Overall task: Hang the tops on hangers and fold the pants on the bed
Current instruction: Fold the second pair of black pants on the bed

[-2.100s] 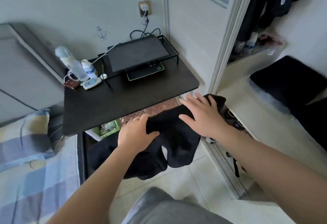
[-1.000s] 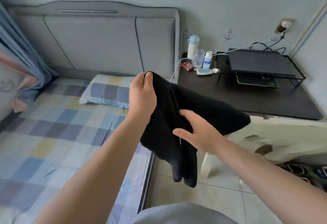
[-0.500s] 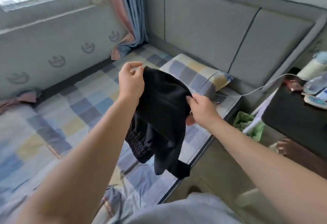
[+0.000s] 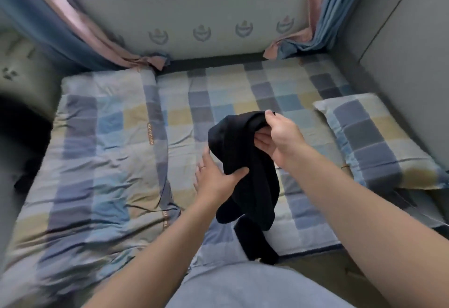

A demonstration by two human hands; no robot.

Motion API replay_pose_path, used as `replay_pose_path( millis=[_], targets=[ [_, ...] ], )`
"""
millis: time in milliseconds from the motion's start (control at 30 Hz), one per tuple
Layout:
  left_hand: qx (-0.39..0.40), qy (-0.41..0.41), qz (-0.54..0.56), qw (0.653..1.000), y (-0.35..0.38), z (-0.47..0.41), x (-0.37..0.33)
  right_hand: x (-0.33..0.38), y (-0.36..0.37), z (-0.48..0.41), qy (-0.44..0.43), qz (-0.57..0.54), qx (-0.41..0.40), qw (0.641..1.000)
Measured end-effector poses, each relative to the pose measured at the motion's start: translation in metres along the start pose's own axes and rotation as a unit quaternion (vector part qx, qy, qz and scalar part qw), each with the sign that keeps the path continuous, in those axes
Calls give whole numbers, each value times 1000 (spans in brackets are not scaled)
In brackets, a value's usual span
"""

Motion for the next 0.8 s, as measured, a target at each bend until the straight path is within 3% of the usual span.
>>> replay_pose_path(
  millis=[33, 100, 167, 367, 433, 600, 700, 800],
  targets=[
    [40, -28, 79, 996, 5, -4, 6, 6, 3, -3, 5, -21, 18, 1000],
    [74, 8, 152, 986, 14, -8, 7, 15, 9, -7, 20, -66, 51, 996],
    [41, 62, 130, 989, 19, -11, 0, 22, 13, -11, 40, -85, 73, 993],
    [-50, 18, 149, 987, 20, -10, -20, 34, -3, -29, 32, -58, 91, 994],
    [-83, 1, 190, 978, 18, -10, -25, 39, -15, -37, 6, 2, 127, 992],
    [-95, -182, 327, 922, 9, -18, -48, 9, -46, -31, -24, 218, 242, 945],
    [-54, -193, 401, 894, 10, -15, -60, -26, -66, -22, -43, 320, 294, 900],
    [-5, -168, 473, 865, 8, -11, -68, -57, -75, -25, -57, 388, 276, 878]
  ],
)
Point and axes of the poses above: each hand's wrist, its own z-axis away from the middle knuckle, its own y-axis out of the palm, x = y × z, the point moved 1 cm from there along -z, towards the middle knuckle, and after that the axes turned 7 degrees about -x, right-handed, at the moved point
